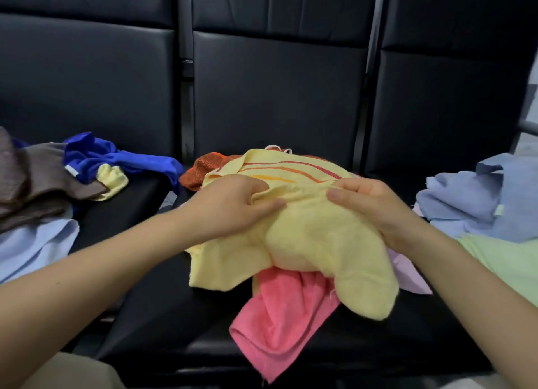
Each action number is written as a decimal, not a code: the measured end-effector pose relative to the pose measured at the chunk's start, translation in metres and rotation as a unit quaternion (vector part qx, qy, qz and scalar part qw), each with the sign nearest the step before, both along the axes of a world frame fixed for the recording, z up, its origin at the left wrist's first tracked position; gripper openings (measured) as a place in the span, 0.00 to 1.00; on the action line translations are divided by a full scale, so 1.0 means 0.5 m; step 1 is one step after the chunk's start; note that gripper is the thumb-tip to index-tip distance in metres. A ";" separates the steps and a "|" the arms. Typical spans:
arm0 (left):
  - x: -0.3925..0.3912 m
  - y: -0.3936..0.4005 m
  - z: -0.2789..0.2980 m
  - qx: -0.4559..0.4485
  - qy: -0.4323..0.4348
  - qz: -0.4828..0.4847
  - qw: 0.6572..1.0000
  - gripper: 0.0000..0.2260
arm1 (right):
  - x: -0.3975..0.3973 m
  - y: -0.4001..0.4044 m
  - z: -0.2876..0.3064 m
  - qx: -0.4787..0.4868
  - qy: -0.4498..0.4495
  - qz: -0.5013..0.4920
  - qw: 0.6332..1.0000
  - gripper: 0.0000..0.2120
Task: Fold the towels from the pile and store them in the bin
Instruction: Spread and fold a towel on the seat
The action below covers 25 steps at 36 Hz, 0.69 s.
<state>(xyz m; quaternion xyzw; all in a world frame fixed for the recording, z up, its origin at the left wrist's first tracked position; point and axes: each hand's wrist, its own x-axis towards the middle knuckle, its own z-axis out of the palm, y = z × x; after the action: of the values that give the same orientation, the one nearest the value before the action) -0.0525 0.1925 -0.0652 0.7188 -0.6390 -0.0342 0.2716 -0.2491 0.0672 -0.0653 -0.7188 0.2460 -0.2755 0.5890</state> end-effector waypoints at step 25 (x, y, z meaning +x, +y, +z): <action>0.162 -0.057 -0.128 0.031 0.197 0.172 0.965 0.14 | -0.067 -0.130 -0.060 -0.096 0.222 -0.057 0.969 0.18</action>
<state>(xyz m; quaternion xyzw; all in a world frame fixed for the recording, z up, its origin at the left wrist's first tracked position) 0.0286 0.1640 -0.1292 0.8048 -0.4384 -0.1483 0.3717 -0.2825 0.0023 -0.0954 -0.7997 0.3837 -0.1646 0.4315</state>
